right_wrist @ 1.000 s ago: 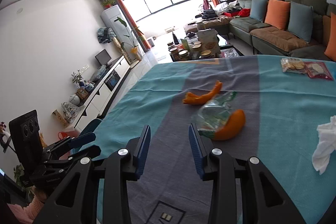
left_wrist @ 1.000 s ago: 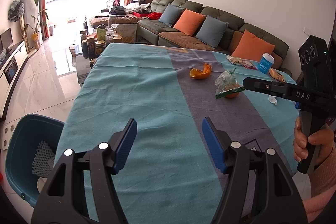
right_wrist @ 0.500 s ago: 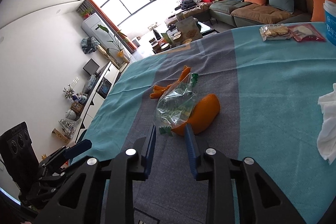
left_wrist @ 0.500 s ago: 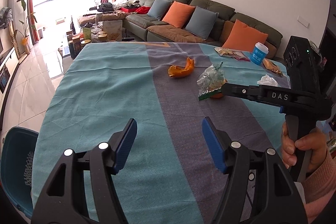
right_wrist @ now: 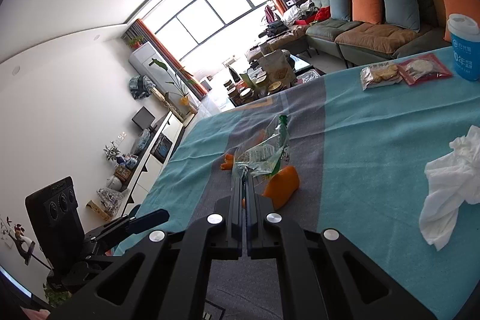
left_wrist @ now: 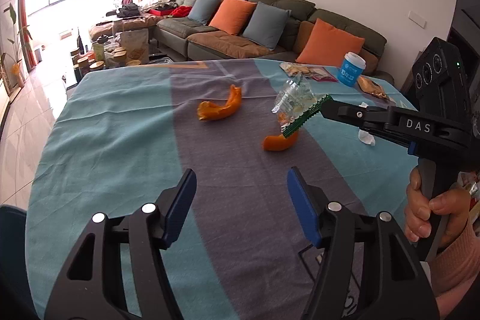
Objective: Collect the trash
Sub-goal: 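Move both open tools back over the table toward the orange peels, then grasp an orange peel with the left tool while the right tool grasps the white tissue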
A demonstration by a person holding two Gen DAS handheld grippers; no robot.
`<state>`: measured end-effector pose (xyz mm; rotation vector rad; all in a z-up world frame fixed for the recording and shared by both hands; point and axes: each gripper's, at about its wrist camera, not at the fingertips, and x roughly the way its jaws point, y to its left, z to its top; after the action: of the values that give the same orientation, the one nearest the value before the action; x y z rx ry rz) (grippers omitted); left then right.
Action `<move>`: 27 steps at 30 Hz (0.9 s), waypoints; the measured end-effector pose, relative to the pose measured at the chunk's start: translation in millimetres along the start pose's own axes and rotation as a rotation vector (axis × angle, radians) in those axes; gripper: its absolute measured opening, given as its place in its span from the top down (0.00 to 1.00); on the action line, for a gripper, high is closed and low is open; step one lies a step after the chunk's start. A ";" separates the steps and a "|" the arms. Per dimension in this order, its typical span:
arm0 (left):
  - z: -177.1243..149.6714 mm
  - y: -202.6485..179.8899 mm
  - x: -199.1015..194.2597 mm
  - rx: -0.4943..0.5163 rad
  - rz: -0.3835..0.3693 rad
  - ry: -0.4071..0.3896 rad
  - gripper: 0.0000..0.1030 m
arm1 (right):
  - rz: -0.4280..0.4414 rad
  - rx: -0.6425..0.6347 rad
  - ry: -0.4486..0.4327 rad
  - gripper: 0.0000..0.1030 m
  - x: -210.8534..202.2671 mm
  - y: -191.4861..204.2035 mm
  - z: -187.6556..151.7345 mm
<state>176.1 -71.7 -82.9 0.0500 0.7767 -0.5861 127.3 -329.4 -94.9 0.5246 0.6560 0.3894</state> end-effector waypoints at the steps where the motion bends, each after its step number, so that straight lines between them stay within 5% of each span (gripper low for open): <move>1: 3.1 -4.9 5.9 0.010 -0.016 0.006 0.41 | 0.000 0.001 -0.009 0.99 -3.3 -1.4 1.4; 15: 37.1 -32.5 81.1 0.029 -0.057 0.130 0.50 | -0.022 0.035 -0.042 0.99 -21.8 -30.4 11.6; 18: 40.2 -35.3 93.1 0.024 -0.065 0.151 0.63 | -0.041 0.049 -0.028 0.97 -18.1 -37.1 14.2; 27: 39.5 -45.1 93.1 0.053 -0.064 0.131 0.79 | -0.092 0.054 -0.074 0.96 -38.6 -50.7 17.2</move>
<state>230.8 -164.2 -109.5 0.1135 0.8928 -0.6687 119.4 -395.0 -94.2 0.5554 0.6180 0.2654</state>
